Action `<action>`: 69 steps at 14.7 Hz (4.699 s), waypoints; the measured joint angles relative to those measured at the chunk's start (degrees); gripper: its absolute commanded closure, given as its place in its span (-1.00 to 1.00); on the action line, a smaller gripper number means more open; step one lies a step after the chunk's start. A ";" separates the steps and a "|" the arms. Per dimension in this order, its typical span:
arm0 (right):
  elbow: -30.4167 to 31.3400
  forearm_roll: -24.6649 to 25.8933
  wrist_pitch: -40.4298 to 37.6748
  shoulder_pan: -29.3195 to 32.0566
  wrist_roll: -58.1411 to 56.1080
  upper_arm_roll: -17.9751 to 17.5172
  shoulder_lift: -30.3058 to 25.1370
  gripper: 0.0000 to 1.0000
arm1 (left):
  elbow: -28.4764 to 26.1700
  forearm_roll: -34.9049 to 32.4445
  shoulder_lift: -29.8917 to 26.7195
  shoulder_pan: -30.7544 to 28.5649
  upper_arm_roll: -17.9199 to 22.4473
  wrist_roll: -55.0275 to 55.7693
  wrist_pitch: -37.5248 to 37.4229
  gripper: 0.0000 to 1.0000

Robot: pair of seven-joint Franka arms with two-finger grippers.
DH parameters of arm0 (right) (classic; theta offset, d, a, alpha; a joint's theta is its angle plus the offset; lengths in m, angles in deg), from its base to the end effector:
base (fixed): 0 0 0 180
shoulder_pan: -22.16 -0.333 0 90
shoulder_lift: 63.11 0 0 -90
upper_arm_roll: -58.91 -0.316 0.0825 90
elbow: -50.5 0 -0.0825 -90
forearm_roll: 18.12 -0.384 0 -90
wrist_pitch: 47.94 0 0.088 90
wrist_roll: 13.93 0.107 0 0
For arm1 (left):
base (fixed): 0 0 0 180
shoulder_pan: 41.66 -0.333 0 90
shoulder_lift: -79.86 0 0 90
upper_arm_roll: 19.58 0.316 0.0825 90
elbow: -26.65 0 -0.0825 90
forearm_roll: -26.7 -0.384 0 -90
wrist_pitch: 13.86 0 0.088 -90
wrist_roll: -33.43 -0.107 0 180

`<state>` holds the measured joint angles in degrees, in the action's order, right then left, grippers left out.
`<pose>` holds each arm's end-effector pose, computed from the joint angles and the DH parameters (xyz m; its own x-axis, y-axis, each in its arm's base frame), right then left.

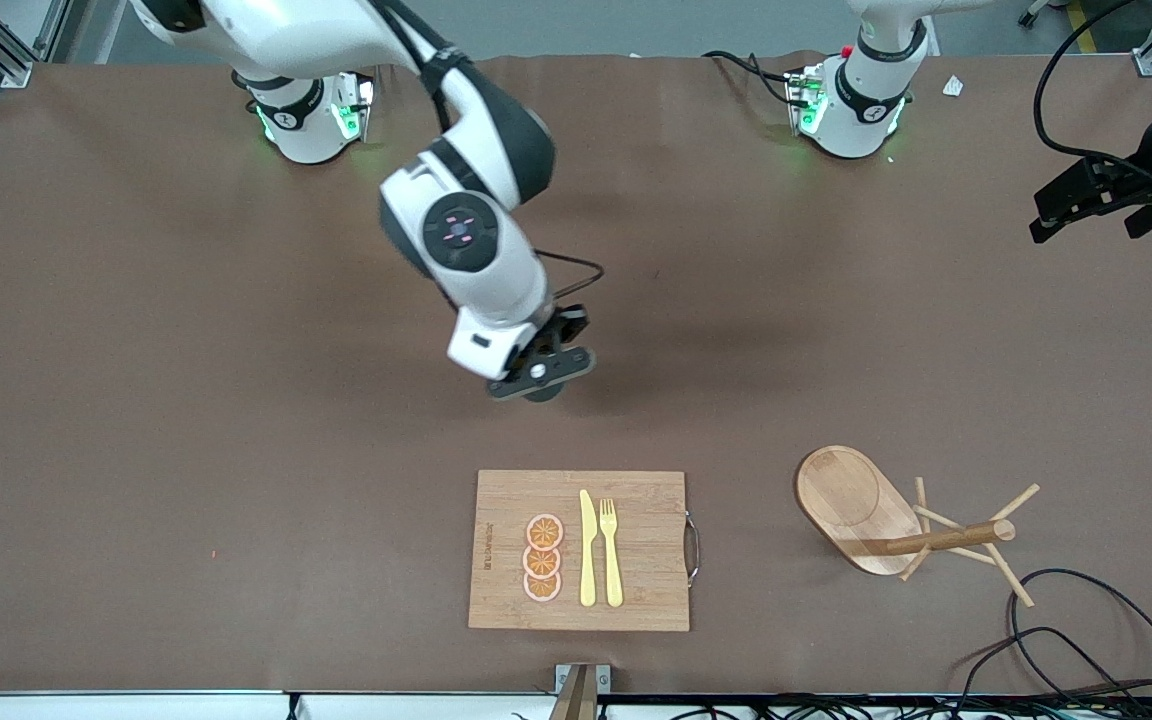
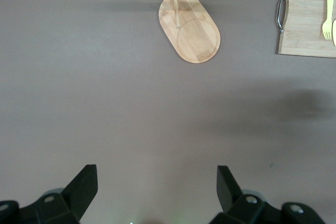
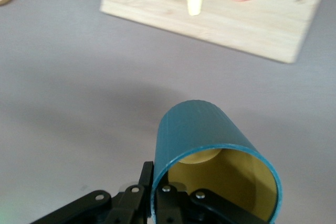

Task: Pass cup and hang on rack
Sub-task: 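Lift the teal mug with the right gripper toward the table middle, then set the mug down with the right gripper while the left gripper approaches, then lower the left gripper onto the mug handle and close it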

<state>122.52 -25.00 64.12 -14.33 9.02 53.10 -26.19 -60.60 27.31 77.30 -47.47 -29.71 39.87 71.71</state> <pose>0.5540 0.4899 0.3901 0.9621 0.2720 -0.0203 0.2641 -0.9476 -0.1799 0.5311 -0.0438 0.6640 0.9992 0.0362 0.0143 0.0362 -0.9993 0.0044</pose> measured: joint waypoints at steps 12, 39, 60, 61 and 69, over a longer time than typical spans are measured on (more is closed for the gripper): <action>-7.54 0.09 5.38 -9.98 12.46 1.35 15.82 0.31 | -0.01 0.00 0.44 0.07 -0.12 -0.08 0.00 -1.00; -10.38 3.00 -18.22 31.06 -13.35 8.02 -8.67 -1.00 | -7.87 -23.32 19.22 18.22 -25.50 66.83 18.20 -1.00; 17.01 5.27 -15.35 38.01 -20.18 7.70 -37.49 -1.00 | -0.18 -67.20 52.55 59.00 -12.60 130.85 11.31 -0.79; 16.86 5.27 -16.24 38.01 -20.17 7.55 -37.55 -1.00 | -0.18 -68.57 52.82 58.97 -12.26 130.85 11.31 -0.78; 16.11 5.27 -22.15 38.01 -20.43 7.22 -37.79 -1.00 | 0.11 -73.60 54.59 58.44 -9.84 130.84 11.53 -0.45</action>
<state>138.63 -19.73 41.97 23.68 -11.42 60.33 -63.99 -60.48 -46.29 131.89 10.97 -39.55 170.71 83.24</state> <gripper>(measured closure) 0.000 0.211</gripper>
